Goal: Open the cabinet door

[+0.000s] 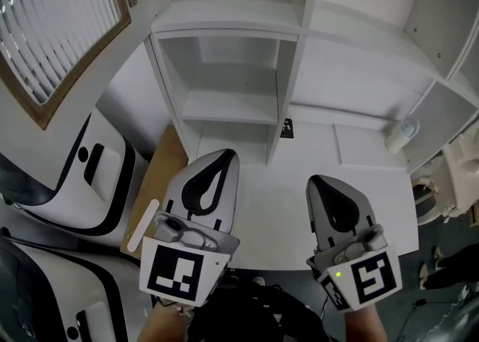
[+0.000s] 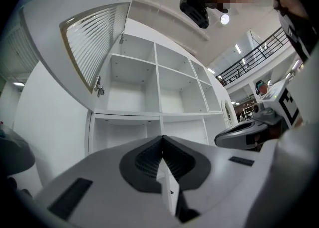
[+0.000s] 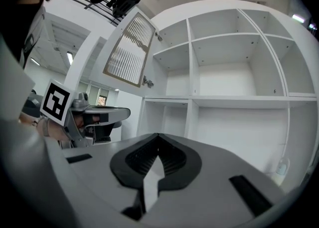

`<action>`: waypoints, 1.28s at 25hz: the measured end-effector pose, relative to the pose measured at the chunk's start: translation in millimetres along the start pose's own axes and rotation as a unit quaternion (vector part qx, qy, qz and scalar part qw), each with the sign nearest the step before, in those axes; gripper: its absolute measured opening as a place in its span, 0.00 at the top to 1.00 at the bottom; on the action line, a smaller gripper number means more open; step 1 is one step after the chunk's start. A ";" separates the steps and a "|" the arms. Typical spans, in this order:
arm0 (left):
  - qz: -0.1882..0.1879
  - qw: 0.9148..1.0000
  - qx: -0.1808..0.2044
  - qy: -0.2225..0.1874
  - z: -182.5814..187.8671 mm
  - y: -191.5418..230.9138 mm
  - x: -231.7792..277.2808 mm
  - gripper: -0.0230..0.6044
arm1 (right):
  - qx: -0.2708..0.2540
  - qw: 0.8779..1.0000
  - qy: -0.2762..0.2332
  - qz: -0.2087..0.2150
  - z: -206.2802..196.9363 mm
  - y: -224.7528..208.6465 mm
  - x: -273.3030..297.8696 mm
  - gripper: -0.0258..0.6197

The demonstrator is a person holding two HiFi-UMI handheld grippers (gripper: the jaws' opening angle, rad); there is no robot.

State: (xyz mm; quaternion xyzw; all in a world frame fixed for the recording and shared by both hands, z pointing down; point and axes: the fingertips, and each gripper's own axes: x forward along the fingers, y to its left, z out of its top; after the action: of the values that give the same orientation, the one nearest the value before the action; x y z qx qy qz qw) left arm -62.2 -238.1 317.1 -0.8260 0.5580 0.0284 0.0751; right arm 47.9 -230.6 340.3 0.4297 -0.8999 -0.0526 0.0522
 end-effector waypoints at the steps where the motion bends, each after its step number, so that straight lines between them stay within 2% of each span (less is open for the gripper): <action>1: 0.000 1.000 -0.003 0.000 -0.4 -0.8 -0.2 0.96 | 0.000 1.000 0.000 -0.001 -0.1 0.1 -1.0 0.96; 32: -0.001 1.000 -0.007 0.010 -8.4 0.2 -5.8 0.96 | 0.002 1.000 0.008 0.007 -5.3 11.8 6.8 0.96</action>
State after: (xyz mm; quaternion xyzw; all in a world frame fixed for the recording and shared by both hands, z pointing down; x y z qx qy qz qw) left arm -64.9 -234.2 326.2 -0.8272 0.5578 0.0239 0.0631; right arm 35.4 -228.7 347.5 0.4236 -0.9027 -0.0469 0.0592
